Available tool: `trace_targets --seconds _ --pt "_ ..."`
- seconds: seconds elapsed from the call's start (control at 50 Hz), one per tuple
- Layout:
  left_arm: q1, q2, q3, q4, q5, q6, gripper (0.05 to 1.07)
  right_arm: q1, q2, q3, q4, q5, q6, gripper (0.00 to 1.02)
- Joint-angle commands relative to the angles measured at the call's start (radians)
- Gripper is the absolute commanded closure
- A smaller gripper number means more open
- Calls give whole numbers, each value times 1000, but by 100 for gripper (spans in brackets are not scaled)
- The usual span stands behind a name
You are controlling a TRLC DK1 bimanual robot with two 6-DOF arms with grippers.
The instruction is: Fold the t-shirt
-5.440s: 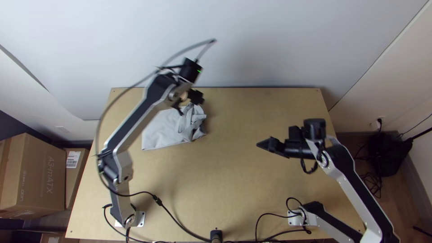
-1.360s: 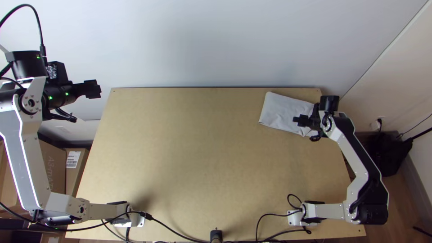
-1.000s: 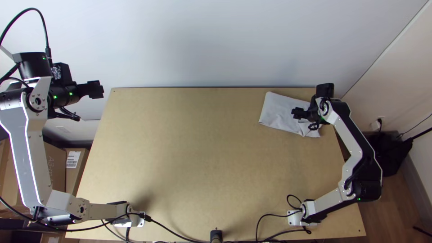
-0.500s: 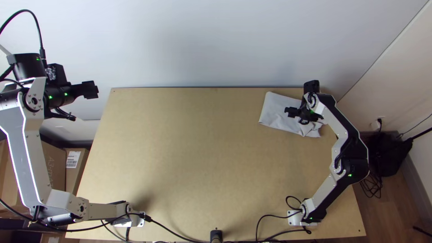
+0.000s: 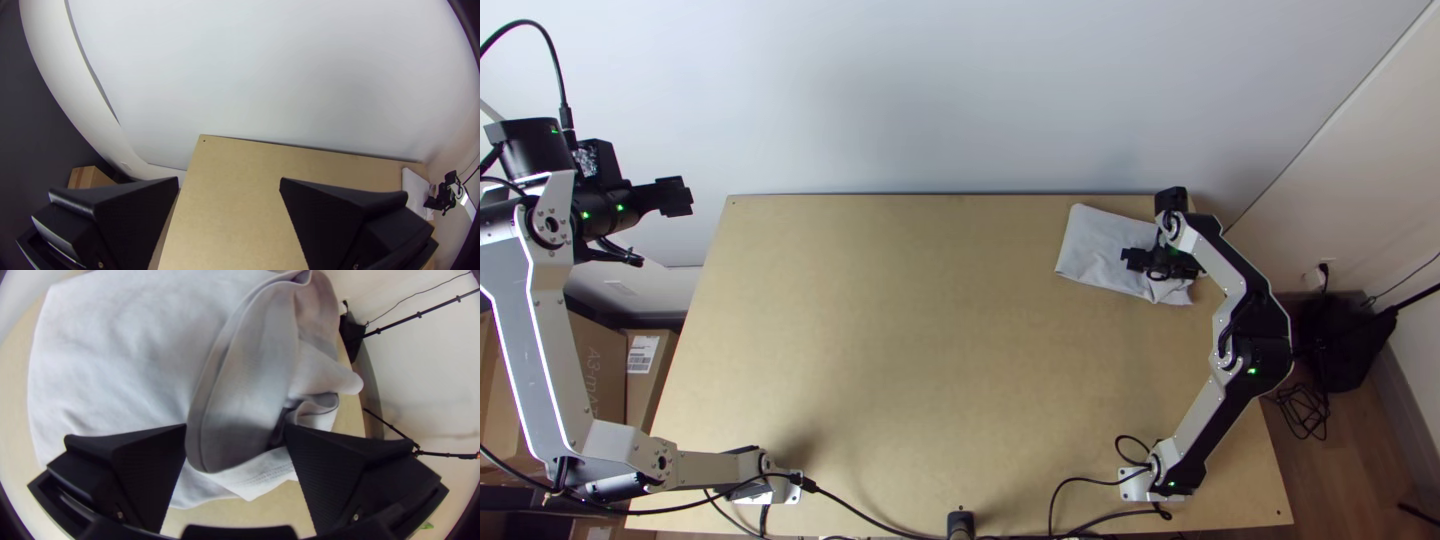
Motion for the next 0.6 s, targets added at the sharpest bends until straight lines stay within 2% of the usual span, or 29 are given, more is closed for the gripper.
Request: trace_targets --seconds 0.0,0.08,0.16,0.24,0.28,0.58 --pt "11 -7 3 10 12 17 10 -14 22 9 -15 60 -8 15" --pt "13 -7 6 10 12 20 10 -24 6 3 -17 98 -8 15" --pt "20 -7 7 10 13 21 10 -34 -23 -7 -15 101 -7 11" --pt "27 -7 7 10 15 21 10 -52 -44 -12 -12 106 -5 11" --pt "27 -7 7 10 15 21 10 -63 -50 -17 -9 129 -5 10" --pt "27 -7 4 16 16 20 10 -212 -93 -80 35 245 -27 10"
